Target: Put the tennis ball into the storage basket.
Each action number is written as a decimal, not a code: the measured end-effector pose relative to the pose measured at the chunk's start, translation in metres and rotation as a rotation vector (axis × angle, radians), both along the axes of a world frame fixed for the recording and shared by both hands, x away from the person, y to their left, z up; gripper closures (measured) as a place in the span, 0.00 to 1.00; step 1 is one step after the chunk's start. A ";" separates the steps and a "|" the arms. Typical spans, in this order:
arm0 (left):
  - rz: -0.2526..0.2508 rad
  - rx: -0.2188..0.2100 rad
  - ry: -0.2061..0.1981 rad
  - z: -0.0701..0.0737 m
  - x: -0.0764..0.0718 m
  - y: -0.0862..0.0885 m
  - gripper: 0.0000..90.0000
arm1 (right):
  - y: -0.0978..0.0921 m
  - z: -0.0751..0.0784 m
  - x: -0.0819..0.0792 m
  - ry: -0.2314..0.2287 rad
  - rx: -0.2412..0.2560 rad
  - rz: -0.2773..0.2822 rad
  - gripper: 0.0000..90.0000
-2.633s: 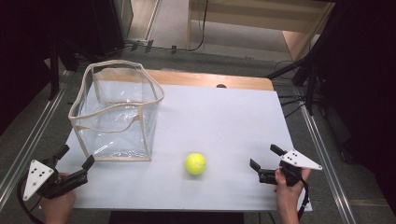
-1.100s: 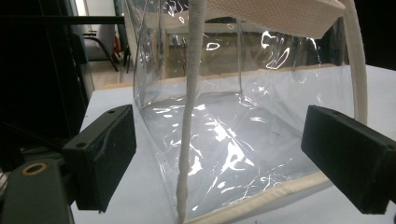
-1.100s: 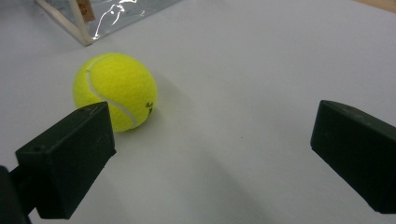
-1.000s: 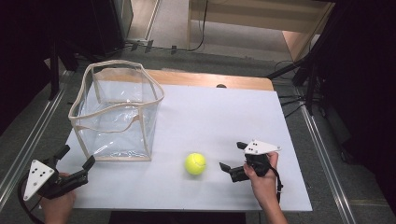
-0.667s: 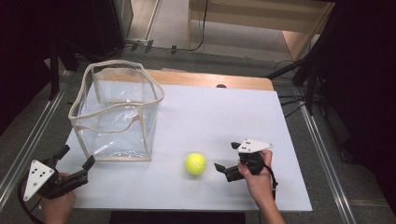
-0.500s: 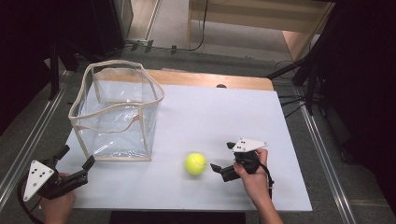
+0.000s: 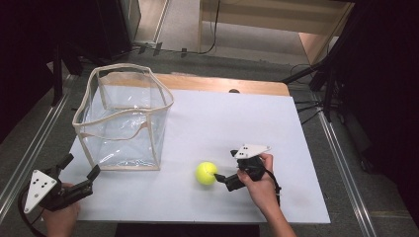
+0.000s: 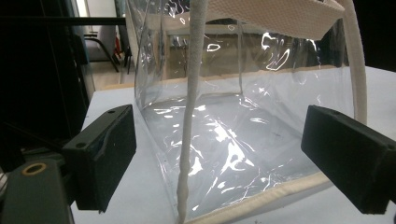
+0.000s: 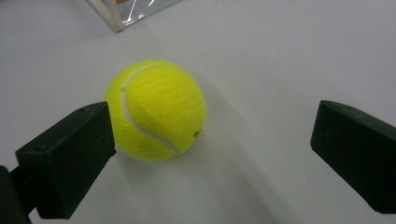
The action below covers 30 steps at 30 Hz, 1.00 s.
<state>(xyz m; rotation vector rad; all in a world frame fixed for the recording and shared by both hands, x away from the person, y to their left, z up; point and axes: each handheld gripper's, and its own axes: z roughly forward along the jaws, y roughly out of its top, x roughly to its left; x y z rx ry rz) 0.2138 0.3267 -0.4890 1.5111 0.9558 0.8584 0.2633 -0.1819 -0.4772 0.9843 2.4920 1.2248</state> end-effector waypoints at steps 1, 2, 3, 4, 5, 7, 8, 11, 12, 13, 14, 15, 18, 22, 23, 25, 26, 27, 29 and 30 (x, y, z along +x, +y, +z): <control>0.000 0.000 0.001 0.000 0.000 0.000 0.12 | 0.001 0.000 0.000 0.005 -0.001 0.001 0.00; 0.000 0.000 0.001 0.000 0.000 0.000 0.12 | 0.003 0.000 0.001 0.009 -0.003 0.007 0.00; 0.001 0.000 0.001 0.000 0.000 0.000 0.12 | 0.005 0.000 0.002 0.011 -0.006 0.007 0.00; 0.001 0.002 0.003 0.000 0.000 0.000 0.12 | 0.007 0.000 0.003 0.015 -0.010 0.015 0.00; 0.001 0.001 0.004 0.000 0.000 0.000 0.12 | 0.008 0.000 0.004 0.017 -0.013 0.020 0.00; 0.001 0.001 0.004 0.000 0.000 0.000 0.12 | 0.011 0.000 0.005 0.024 -0.018 0.028 0.00; 0.000 0.001 0.004 0.000 0.000 0.000 0.12 | 0.012 -0.001 0.005 0.022 -0.019 0.031 0.00; 0.000 0.001 0.004 0.000 0.000 0.000 0.12 | 0.017 -0.001 0.007 0.037 -0.028 0.044 0.00; 0.000 0.002 0.004 0.000 0.000 0.000 0.12 | 0.018 -0.002 0.008 0.038 -0.035 0.049 0.00; 0.000 0.003 0.004 0.000 0.000 0.000 0.12 | 0.019 -0.002 0.008 0.045 -0.036 0.048 0.00; 0.000 0.003 0.004 0.000 0.000 0.000 0.12 | 0.020 -0.003 0.009 0.041 -0.038 0.056 0.00; 0.000 0.002 0.003 0.000 0.000 0.000 0.12 | 0.022 -0.003 0.009 0.051 -0.046 0.062 0.00; 0.000 0.001 0.003 0.000 0.000 0.000 0.12 | 0.025 -0.003 0.009 0.061 -0.056 0.074 0.00; -0.002 0.000 0.001 0.000 0.000 0.000 0.12 | 0.029 -0.003 0.010 0.068 -0.069 0.089 0.00; -0.002 0.000 0.001 0.000 0.000 0.000 0.12 | 0.031 -0.004 0.011 0.068 -0.071 0.098 0.00; -0.002 0.000 0.000 0.000 0.000 0.000 0.12 | 0.033 -0.004 0.011 0.074 -0.075 0.102 0.00; -0.002 0.000 0.000 0.000 0.000 0.000 0.12 | 0.034 -0.004 0.012 0.072 -0.077 0.106 0.00; -0.003 0.001 0.000 0.000 0.000 0.000 0.12 | 0.035 -0.004 0.012 0.078 -0.079 0.113 0.00; 0.000 0.002 0.003 0.000 0.000 0.000 0.12 | 0.038 -0.006 0.013 0.082 -0.086 0.121 0.00; -0.002 -0.001 0.000 0.000 0.000 0.000 0.12 | 0.039 -0.006 0.013 0.090 -0.092 0.123 0.00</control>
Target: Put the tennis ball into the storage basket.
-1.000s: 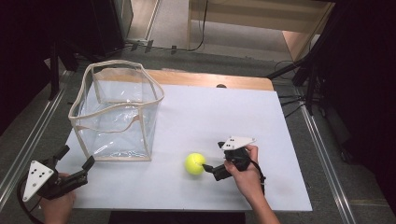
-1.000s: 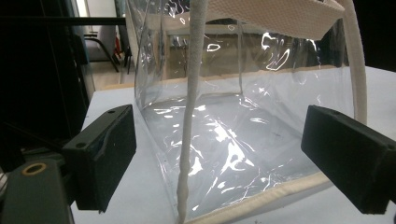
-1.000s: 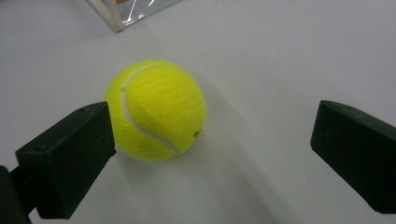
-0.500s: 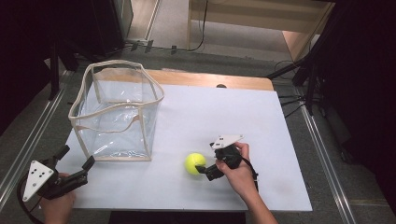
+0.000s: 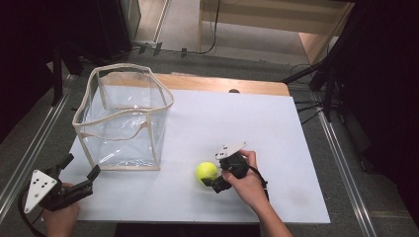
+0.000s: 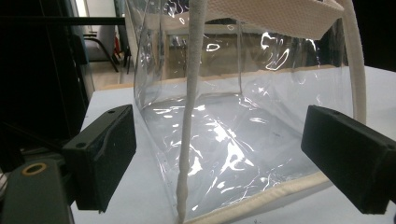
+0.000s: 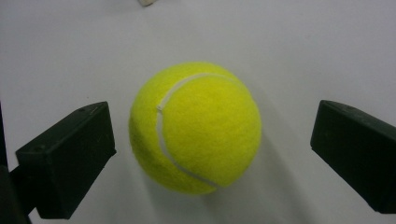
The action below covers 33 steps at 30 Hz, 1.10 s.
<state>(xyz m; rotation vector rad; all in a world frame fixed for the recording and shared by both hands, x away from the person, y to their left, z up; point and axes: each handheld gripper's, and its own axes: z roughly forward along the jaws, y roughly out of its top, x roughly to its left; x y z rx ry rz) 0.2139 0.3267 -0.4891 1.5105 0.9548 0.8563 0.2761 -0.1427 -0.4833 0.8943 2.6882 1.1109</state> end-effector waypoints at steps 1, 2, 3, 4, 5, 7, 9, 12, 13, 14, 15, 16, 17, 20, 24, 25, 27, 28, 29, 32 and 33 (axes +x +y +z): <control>0.000 0.000 0.000 0.000 0.000 0.000 0.12 | 0.001 -0.001 0.000 0.002 -0.004 0.004 0.00; 0.000 0.003 0.003 0.000 0.000 0.000 0.12 | 0.004 -0.003 0.001 0.003 -0.017 0.017 0.00; 0.001 0.003 0.002 0.000 0.000 0.000 0.12 | 0.004 -0.003 0.001 0.003 -0.017 0.017 0.00; 0.000 0.003 0.003 0.000 0.000 0.000 0.12 | 0.006 -0.003 0.000 0.012 -0.021 0.015 0.00; 0.001 0.003 0.003 0.000 0.000 0.000 0.12 | 0.007 -0.004 0.001 0.010 -0.026 0.021 0.00; 0.001 0.004 0.004 0.000 0.000 0.000 0.12 | 0.010 -0.005 0.001 0.015 -0.039 0.026 0.00; -0.001 0.002 0.001 0.000 0.000 0.000 0.12 | 0.012 -0.006 0.001 0.022 -0.054 0.029 0.00; -0.004 0.000 -0.002 0.000 0.000 0.000 0.12 | 0.016 -0.007 0.001 0.020 -0.101 0.023 0.07; -0.003 0.000 -0.002 0.000 0.000 0.000 0.12 | 0.017 -0.007 0.001 0.025 -0.103 0.026 0.07; -0.004 0.000 -0.002 0.000 0.000 0.000 0.12 | 0.019 -0.008 0.002 0.033 -0.108 0.033 0.07; -0.004 0.000 -0.002 0.000 0.000 0.000 0.12 | 0.019 -0.008 0.002 0.033 -0.108 0.033 0.07; -0.003 0.000 -0.002 0.000 0.000 0.000 0.12 | 0.020 -0.008 0.001 0.036 -0.117 0.026 0.07; -0.003 0.000 -0.002 0.000 0.000 0.000 0.12 | 0.021 -0.009 0.002 0.038 -0.124 0.030 0.07; -0.005 0.000 -0.002 0.000 0.000 0.000 0.12 | 0.024 -0.011 0.003 0.046 -0.140 0.027 0.13; -0.005 0.000 -0.002 0.000 0.000 0.000 0.12 | 0.025 -0.012 0.004 0.047 -0.155 0.025 0.15; -0.005 0.000 -0.002 0.000 0.000 0.000 0.12 | 0.025 -0.012 0.004 0.052 -0.155 0.022 0.15; -0.005 -0.001 -0.002 0.000 0.000 0.000 0.12 | 0.025 -0.012 0.005 0.055 -0.156 0.026 0.19; -0.005 -0.001 -0.002 0.000 0.000 0.000 0.12 | 0.025 -0.012 0.005 0.058 -0.154 0.026 0.20; -0.005 0.000 -0.002 0.000 0.000 0.000 0.12 | 0.025 -0.012 0.005 0.059 -0.151 0.026 0.21; -0.006 0.000 -0.002 0.000 0.000 0.000 0.12 | 0.025 -0.012 0.006 0.069 -0.140 0.034 0.26; -0.006 0.000 -0.002 0.000 0.000 0.000 0.12 | 0.025 -0.012 0.006 0.069 -0.140 0.034 0.26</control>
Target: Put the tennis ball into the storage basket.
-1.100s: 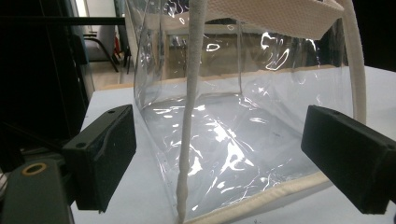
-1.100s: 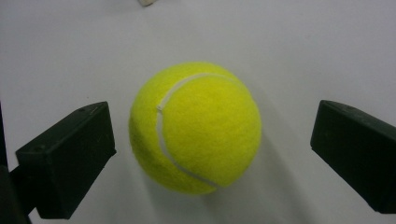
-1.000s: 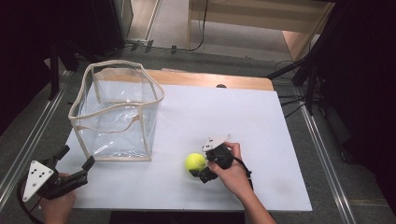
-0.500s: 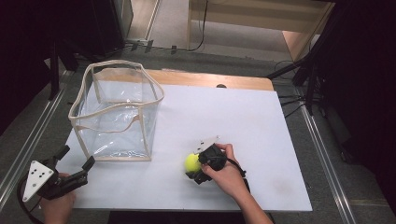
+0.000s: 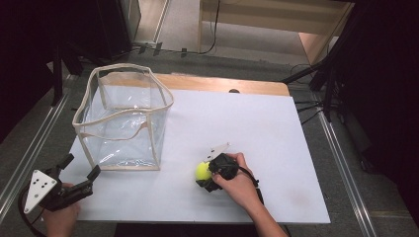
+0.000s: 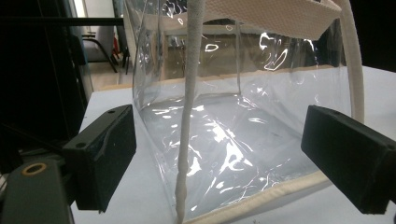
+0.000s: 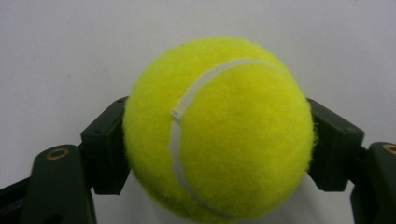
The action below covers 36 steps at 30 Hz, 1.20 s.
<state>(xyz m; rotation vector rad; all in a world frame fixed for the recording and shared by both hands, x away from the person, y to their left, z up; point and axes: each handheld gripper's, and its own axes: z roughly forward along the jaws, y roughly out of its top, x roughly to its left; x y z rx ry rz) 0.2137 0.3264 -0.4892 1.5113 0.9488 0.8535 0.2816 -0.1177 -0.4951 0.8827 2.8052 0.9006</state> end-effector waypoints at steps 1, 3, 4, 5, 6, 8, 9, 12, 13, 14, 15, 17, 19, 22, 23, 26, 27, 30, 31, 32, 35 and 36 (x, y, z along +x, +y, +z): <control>0.000 0.000 0.000 0.000 0.000 0.000 0.12 | 0.000 0.000 0.000 -0.004 -0.006 0.009 0.26; 0.000 0.000 0.000 0.000 0.000 0.000 0.12 | 0.000 0.001 0.000 -0.003 -0.005 0.010 0.26; -0.001 -0.001 0.000 0.000 0.000 0.000 0.12 | -0.001 0.001 0.001 0.001 -0.001 0.015 0.26; 0.000 -0.001 0.000 0.000 0.000 0.000 0.12 | -0.001 0.001 0.001 0.001 -0.001 0.015 0.26; -0.001 -0.001 0.000 0.000 0.000 0.000 0.12 | -0.001 0.001 0.001 0.002 0.000 0.014 0.26; -0.001 -0.001 0.000 0.000 0.000 0.000 0.12 | -0.001 0.001 0.001 0.002 0.002 0.018 0.26; 0.000 0.000 0.000 0.000 0.000 0.000 0.12 | -0.001 0.001 0.001 0.004 0.003 0.020 0.26; -0.001 -0.001 0.000 0.000 0.000 0.000 0.12 | 0.000 0.002 0.001 0.015 0.006 0.029 0.26; -0.001 -0.001 0.000 0.000 0.000 0.000 0.12 | 0.001 0.002 0.002 0.014 0.010 0.036 0.26; -0.001 0.000 0.001 0.000 0.000 0.000 0.12 | 0.001 0.003 0.002 0.015 0.011 0.037 0.26; 0.000 0.000 0.001 0.000 0.000 0.000 0.12 | 0.002 0.004 0.003 0.019 0.011 0.037 0.26; -0.001 0.000 0.001 0.000 0.000 0.000 0.12 | 0.003 0.005 0.004 0.017 0.013 0.041 0.26; -0.001 0.001 0.002 0.000 0.000 0.001 0.12 | 0.004 0.007 0.006 0.016 0.015 0.043 0.26; -0.001 0.000 0.001 0.000 0.000 0.000 0.12 | 0.008 0.009 0.008 0.018 0.015 0.043 0.26; -0.001 0.000 0.001 0.000 0.000 0.000 0.12 | 0.008 0.010 0.009 0.011 0.018 0.048 0.26; -0.003 -0.002 -0.001 0.000 0.000 0.001 0.12 | 0.012 0.012 0.012 0.016 0.019 0.055 0.26; -0.003 -0.002 -0.001 0.000 0.000 0.001 0.12 | 0.013 0.012 0.013 0.018 0.024 0.053 0.26; -0.004 -0.002 -0.001 0.000 0.000 0.001 0.12 | 0.017 0.015 0.017 0.018 0.027 0.068 0.26; -0.003 -0.002 -0.001 0.000 0.000 0.001 0.12 | 0.019 0.015 0.018 0.014 0.027 0.064 0.26; -0.003 -0.003 -0.001 0.000 0.000 0.001 0.12 | 0.020 0.016 0.019 0.019 0.028 0.063 0.26; -0.004 -0.003 0.001 0.000 0.000 0.001 0.12 | 0.025 0.018 0.023 0.020 0.034 0.077 0.26; -0.004 -0.003 -0.001 0.000 0.000 0.001 0.12 | 0.027 0.019 0.024 0.020 0.036 0.080 0.26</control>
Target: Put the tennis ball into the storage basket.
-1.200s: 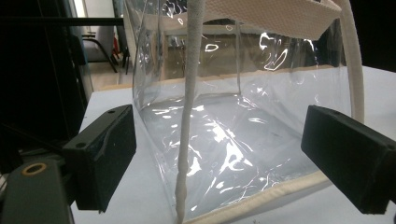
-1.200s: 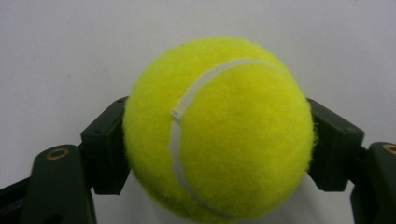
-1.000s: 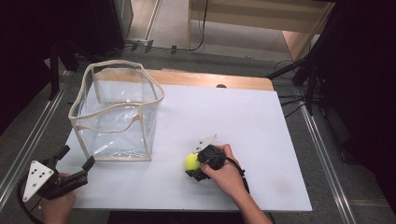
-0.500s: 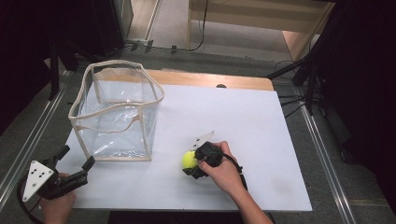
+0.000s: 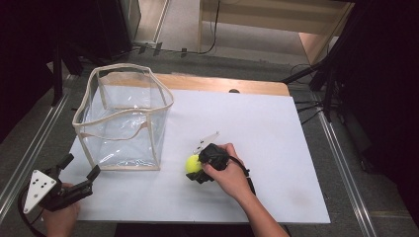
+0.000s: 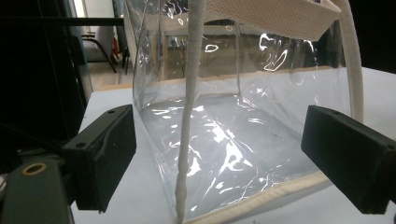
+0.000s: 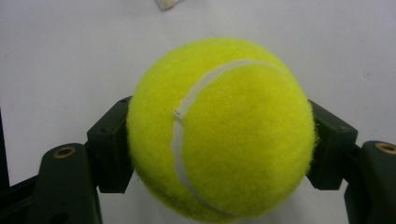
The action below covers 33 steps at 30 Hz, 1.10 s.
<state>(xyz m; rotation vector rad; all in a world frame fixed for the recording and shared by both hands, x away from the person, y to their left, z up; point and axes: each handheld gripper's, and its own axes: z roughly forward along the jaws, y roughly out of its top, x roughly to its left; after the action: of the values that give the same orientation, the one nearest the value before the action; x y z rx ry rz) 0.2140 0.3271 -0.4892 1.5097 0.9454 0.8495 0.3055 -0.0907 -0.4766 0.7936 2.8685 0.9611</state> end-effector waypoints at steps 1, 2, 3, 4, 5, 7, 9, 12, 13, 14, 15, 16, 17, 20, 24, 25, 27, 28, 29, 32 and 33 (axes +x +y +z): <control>0.000 0.001 0.000 0.000 0.000 0.000 0.12 | 0.001 0.001 0.001 0.001 0.001 -0.002 0.26; 0.000 0.001 0.000 0.000 0.000 0.000 0.12 | 0.003 0.001 0.002 0.002 0.003 0.004 0.26; 0.001 0.000 0.000 0.000 0.000 0.000 0.12 | 0.006 0.002 0.004 -0.002 0.003 0.012 0.26; 0.001 0.000 0.000 0.000 0.000 0.000 0.12 | 0.006 0.002 0.004 -0.002 0.003 0.012 0.26; 0.000 0.000 0.000 0.000 0.000 0.000 0.12 | 0.007 0.003 0.005 -0.001 0.001 0.020 0.26; -0.001 0.001 0.000 0.000 0.000 0.000 0.12 | 0.010 0.004 0.007 -0.001 0.000 0.020 0.26; -0.001 0.002 0.001 0.000 0.000 0.000 0.12 | 0.015 0.005 0.010 -0.001 -0.002 0.029 0.26; -0.001 0.000 0.000 0.000 0.000 0.000 0.12 | 0.018 0.005 0.011 0.005 -0.002 0.033 0.26; -0.001 0.000 0.000 0.000 0.000 0.000 0.12 | 0.019 0.005 0.012 0.003 -0.005 0.039 0.26; -0.002 0.001 0.000 0.000 0.000 0.000 0.12 | 0.020 0.005 0.013 -0.003 -0.002 0.044 0.26; -0.002 0.000 0.000 0.000 0.000 0.000 0.12 | 0.021 0.006 0.013 0.003 -0.003 0.042 0.26; -0.002 0.000 0.000 0.000 0.000 0.000 0.12 | 0.023 0.006 0.014 -0.002 0.000 0.048 0.26; -0.002 0.001 0.000 0.000 0.000 0.000 0.12 | 0.025 0.007 0.016 -0.007 -0.001 0.052 0.26; -0.003 0.001 0.001 0.000 0.000 0.000 0.12 | 0.028 0.008 0.016 -0.001 -0.003 0.049 0.26; -0.003 0.000 0.000 0.000 0.000 0.000 0.12 | 0.031 0.011 0.019 -0.015 -0.002 0.064 0.26; -0.003 0.000 0.000 0.000 0.000 0.000 0.12 | 0.032 0.012 0.019 -0.012 -0.001 0.066 0.26; -0.003 0.000 0.001 0.000 0.000 0.000 0.12 | 0.034 0.015 0.020 -0.012 0.002 0.071 0.26; -0.004 0.001 0.001 0.000 0.000 0.000 0.12 | 0.034 0.019 0.021 -0.014 0.000 0.077 0.26; -0.004 0.001 0.001 0.000 0.000 0.000 0.12 | 0.034 0.019 0.021 -0.014 0.000 0.077 0.26; -0.003 0.000 -0.001 0.000 0.000 0.000 0.12 | 0.035 0.025 0.023 -0.015 0.004 0.081 0.26; -0.002 0.001 -0.001 0.000 0.000 0.000 0.12 | 0.035 0.027 0.024 -0.016 0.012 0.084 0.26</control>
<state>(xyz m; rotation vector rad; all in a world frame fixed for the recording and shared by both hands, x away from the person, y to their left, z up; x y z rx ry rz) 0.2139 0.3271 -0.4893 1.5108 0.9427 0.8488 0.3299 -0.0557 -0.4496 0.6678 2.9059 0.9888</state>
